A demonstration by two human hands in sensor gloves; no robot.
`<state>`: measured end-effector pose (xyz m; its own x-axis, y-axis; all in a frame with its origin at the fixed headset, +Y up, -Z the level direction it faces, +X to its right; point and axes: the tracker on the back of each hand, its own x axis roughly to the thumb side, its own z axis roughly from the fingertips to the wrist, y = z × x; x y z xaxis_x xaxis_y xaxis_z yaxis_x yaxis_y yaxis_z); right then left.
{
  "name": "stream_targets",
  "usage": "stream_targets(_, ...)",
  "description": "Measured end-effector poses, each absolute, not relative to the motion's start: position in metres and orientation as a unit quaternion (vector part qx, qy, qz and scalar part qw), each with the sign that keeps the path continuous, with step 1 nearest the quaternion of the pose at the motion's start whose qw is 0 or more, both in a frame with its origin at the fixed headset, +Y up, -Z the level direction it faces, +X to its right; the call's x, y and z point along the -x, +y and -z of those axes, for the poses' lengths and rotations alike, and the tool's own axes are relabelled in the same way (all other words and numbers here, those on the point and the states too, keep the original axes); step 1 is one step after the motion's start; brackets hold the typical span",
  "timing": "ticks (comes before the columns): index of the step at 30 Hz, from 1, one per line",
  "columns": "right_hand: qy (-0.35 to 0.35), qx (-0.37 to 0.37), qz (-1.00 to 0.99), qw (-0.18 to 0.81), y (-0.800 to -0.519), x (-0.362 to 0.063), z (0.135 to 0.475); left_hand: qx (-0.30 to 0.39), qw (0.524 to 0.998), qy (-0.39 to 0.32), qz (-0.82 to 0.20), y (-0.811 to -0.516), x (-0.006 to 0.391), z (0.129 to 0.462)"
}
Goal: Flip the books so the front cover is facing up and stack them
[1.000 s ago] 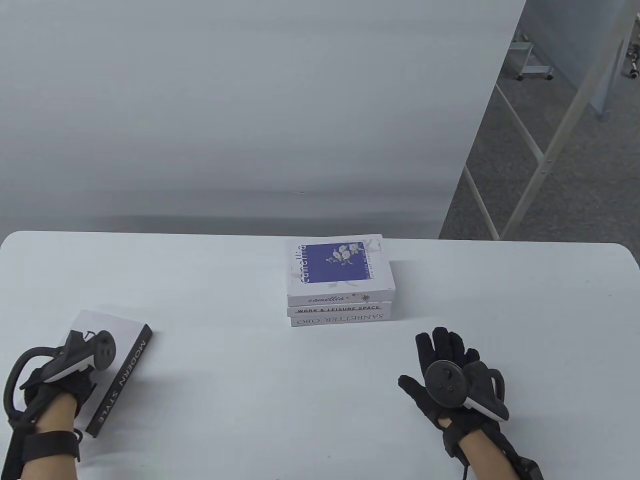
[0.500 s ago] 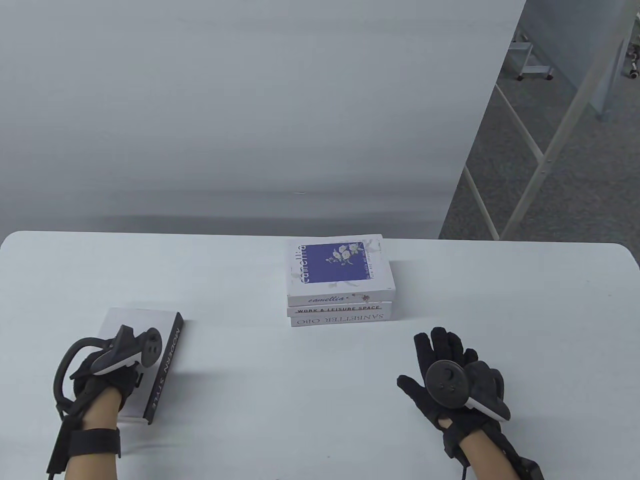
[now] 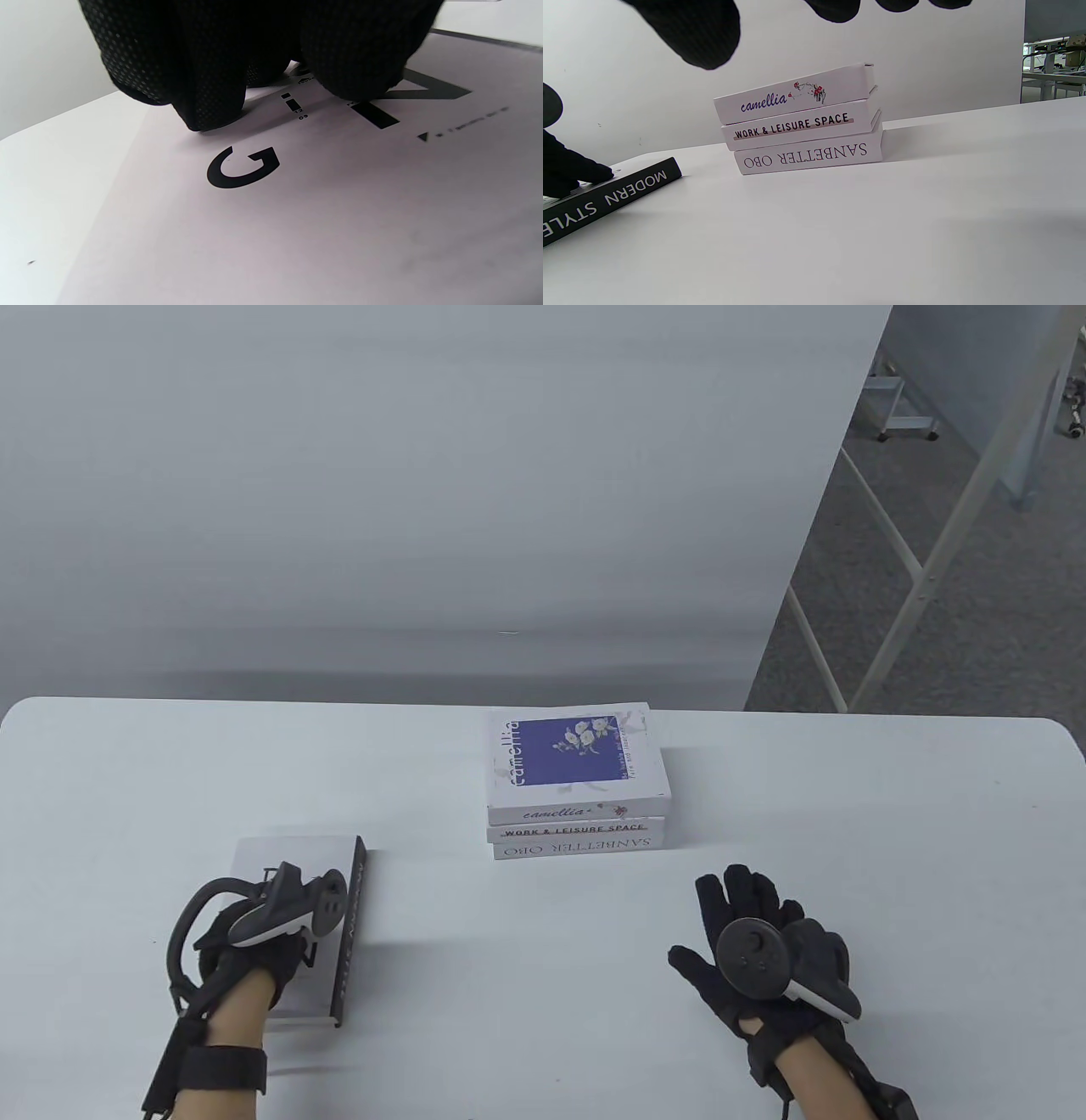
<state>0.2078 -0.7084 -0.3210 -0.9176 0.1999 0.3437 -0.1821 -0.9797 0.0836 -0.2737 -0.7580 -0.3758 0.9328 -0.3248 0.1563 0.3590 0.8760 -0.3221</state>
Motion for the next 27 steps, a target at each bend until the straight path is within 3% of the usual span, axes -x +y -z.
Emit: stream_targets(27,0.086,-0.192,-0.975,0.075,-0.739,-0.188,0.322,0.113,0.960,-0.211,0.144,-0.752,0.103,0.335)
